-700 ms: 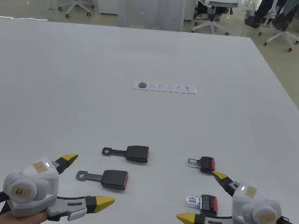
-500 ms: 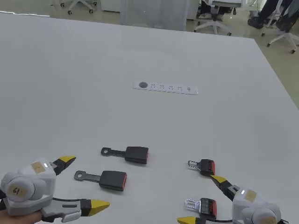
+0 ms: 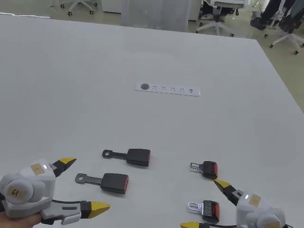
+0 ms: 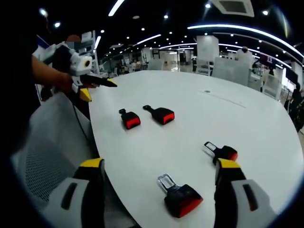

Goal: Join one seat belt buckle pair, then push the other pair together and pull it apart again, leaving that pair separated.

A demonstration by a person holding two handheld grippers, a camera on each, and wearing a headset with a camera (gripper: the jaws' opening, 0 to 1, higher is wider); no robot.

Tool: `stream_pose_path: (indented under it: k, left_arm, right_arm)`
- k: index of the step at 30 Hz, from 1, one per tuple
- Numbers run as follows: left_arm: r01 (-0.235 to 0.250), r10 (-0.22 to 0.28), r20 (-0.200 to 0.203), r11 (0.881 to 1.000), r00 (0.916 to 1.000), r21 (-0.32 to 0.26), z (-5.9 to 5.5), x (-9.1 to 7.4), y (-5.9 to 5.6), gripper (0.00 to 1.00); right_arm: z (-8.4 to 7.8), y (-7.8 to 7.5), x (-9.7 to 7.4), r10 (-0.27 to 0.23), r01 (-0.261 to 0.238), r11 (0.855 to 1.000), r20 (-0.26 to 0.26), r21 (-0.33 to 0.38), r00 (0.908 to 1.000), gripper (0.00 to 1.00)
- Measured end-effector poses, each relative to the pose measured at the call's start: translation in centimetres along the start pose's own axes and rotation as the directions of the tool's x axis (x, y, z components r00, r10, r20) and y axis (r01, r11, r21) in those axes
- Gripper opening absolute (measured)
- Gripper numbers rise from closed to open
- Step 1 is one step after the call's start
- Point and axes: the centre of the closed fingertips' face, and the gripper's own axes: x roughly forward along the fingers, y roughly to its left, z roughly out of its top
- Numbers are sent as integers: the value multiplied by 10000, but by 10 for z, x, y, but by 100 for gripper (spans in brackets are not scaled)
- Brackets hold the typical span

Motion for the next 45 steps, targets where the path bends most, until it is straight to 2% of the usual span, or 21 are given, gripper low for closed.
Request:
stream_pose_path:
  k: [16, 32, 45]
  left_arm:
    - [214, -209, -210, 9995, 9996, 236, 0, 1, -4, 100]
    - [168, -159, -237, 9992, 9996, 368, -1, 2, 0, 100]
    - [151, -142, -276, 9993, 9995, 350, -4, 1, -1, 100]
  right_arm:
    - [-6, 0, -1, 43, -45, 9999, -187, -126, 9998, 99]
    - [-5, -3, -5, -62, 62, 10000, -80, -27, 9999, 98]
    - [-11, -3, -6, -123, 124, 9999, -175, 40, 9998, 98]
